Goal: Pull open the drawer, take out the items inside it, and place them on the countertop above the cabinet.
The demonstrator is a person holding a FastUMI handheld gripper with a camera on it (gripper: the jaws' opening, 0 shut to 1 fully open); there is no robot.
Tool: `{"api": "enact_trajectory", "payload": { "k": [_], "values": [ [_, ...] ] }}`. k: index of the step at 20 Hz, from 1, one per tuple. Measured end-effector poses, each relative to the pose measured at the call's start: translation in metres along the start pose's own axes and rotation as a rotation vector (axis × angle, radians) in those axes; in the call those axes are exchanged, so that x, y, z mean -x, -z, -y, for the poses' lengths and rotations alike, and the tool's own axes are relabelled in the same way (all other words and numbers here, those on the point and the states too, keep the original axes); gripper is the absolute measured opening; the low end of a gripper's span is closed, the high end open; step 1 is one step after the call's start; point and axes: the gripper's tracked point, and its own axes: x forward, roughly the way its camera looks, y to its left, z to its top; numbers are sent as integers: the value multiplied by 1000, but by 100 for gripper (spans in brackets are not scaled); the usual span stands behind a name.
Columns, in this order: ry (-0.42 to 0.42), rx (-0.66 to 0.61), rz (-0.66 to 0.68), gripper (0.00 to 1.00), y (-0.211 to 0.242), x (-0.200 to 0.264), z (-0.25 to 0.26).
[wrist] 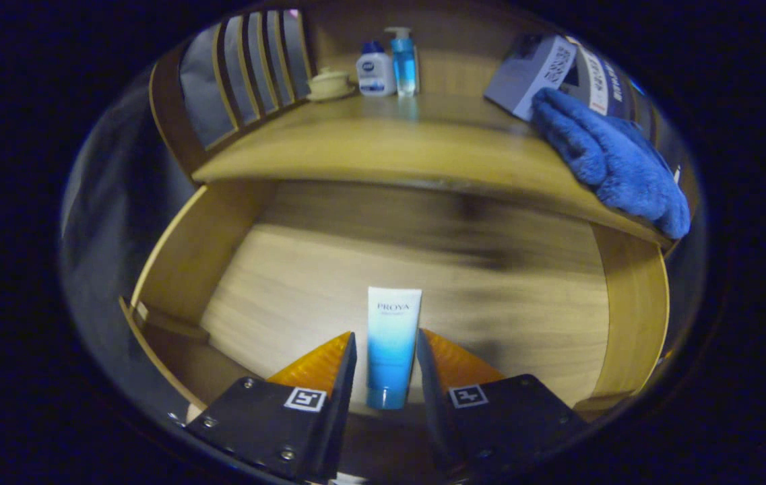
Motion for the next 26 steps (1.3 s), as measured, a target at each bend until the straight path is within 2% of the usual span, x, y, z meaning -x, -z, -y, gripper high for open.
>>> {"api": "enact_trajectory", "payload": {
  "k": [5, 7, 8, 9, 10, 14, 19, 26],
  "values": [
    [8, 31, -107, 52, 10, -14, 2],
    [5, 44, -131, 46, 14, -26, 3],
    [5, 50, -130, 46, 13, -15, 2],
    [11, 45, -117, 45, 9, -13, 2],
    [19, 58, -109, 37, 12, -13, 4],
    [6, 49, -21, 37, -4, 4, 0],
    [-32, 55, 82, 37, -30, 48, -12],
    [-67, -51, 239, 37, -98, 83, -12]
  ]
}}
